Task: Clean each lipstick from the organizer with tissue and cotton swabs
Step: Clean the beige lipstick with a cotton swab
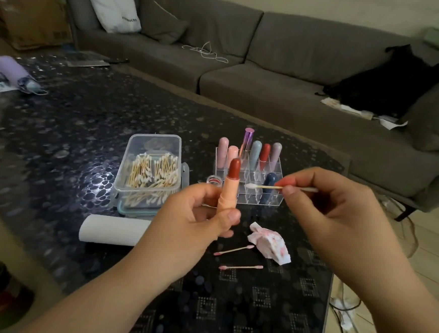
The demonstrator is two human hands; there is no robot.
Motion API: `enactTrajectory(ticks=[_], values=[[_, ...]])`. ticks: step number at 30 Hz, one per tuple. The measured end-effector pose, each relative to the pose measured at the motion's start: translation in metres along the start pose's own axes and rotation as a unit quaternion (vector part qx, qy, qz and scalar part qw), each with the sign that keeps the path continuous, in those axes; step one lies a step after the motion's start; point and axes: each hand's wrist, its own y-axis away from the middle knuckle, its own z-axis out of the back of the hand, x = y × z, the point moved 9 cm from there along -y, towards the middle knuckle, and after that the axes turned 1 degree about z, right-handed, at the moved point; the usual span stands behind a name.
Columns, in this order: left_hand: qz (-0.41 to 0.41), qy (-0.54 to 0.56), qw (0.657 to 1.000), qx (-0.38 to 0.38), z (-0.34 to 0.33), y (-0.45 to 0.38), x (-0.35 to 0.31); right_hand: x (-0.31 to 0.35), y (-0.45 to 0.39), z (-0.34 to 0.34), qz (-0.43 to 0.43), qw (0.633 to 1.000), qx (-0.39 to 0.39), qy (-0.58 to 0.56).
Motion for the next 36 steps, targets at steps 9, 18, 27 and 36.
enactTrajectory(ticks=[9, 18, 27, 36], values=[[-0.011, -0.006, 1.000, 0.004, 0.006, 0.007, -0.005, 0.014, 0.003, -0.006, 0.020, 1.000, -0.007, 0.008], [-0.022, -0.019, 1.000, 0.013, 0.003, 0.007, -0.009, 0.014, -0.001, -0.005, 0.023, 1.000, -0.009, 0.002], [-0.028, 0.010, 0.999, 0.021, -0.002, 0.008, -0.013, 0.013, -0.004, 0.000, 0.026, 0.999, -0.017, -0.011], [-0.010, 0.013, 0.999, 0.044, -0.008, 0.009, -0.006, 0.012, -0.004, 0.001, 0.014, 1.000, -0.010, -0.023]])
